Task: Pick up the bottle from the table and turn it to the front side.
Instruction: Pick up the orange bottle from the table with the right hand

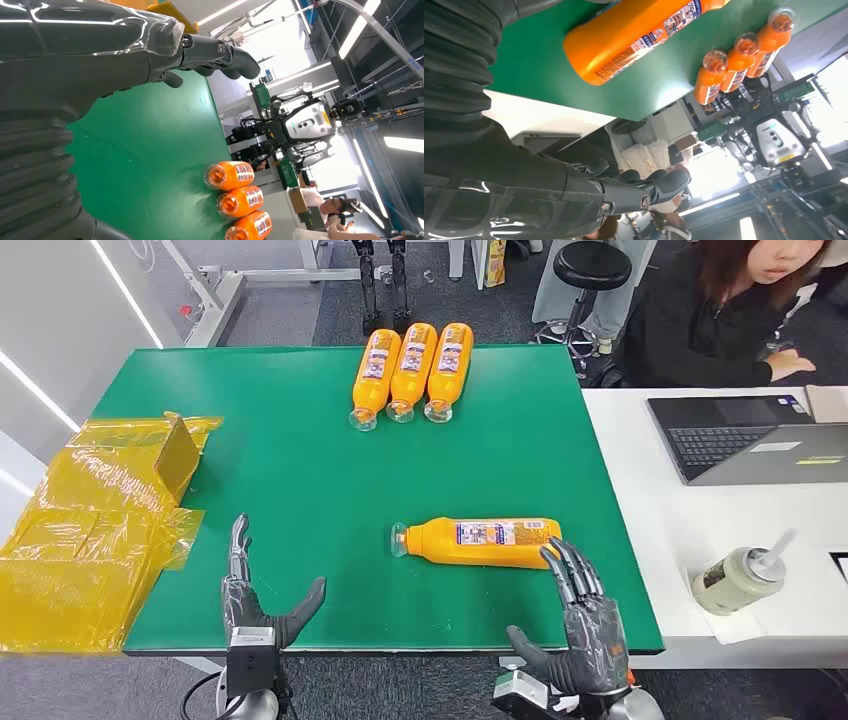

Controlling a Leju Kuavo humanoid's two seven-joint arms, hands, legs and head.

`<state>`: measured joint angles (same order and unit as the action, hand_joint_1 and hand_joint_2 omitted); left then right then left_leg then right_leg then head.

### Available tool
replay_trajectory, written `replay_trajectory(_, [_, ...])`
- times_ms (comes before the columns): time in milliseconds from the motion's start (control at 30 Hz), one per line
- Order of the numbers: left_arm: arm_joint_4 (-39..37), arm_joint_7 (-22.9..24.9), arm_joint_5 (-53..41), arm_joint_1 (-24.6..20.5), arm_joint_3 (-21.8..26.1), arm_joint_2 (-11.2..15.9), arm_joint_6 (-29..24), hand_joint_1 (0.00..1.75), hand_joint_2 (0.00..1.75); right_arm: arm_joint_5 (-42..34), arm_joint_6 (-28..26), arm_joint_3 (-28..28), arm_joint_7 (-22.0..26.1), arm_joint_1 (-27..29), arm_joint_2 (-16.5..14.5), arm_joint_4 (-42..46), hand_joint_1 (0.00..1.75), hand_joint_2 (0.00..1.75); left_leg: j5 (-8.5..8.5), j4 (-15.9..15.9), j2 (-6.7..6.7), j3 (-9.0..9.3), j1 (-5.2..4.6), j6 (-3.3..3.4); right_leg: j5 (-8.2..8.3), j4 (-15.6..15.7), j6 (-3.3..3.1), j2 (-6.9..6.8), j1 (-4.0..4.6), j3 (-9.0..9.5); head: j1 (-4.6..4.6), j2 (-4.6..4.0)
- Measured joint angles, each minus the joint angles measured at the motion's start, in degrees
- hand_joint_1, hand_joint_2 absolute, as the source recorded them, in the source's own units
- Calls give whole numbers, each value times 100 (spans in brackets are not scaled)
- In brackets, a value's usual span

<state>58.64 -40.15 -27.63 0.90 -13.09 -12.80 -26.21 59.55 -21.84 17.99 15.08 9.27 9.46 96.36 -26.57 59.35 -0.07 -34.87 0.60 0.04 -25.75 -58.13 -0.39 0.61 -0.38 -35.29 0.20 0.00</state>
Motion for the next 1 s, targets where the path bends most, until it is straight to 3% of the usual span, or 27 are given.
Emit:
replay_trajectory(500, [-4,0,197,-6,-96,12,32,0,175,-110,581,100,145,-1672,270,-1813,0,175,4,3,-1,3,0,1,5,0,-5,0,0,4,1,0])
replay_trajectory(767, [-46,0,262,-20,-154,49,81,0,175,-1119,1940,557,409,-2569,613,-2775,0,175,5,4,-2,3,-1,2,7,-1,-4,-1,0,4,1,0])
replay_trajectory(900, [-91,0,304,-28,-165,70,59,0,175,-1736,2703,957,456,-3053,939,-3037,0,175,6,5,-3,0,-1,3,9,-2,-3,-3,-1,4,1,0])
replay_trajectory(1000, [-99,0,306,-28,-166,72,47,0,175,-1885,2861,1037,458,-3161,1004,-3082,0,175,6,5,-3,-2,-1,3,9,-3,-3,-4,-1,4,0,0])
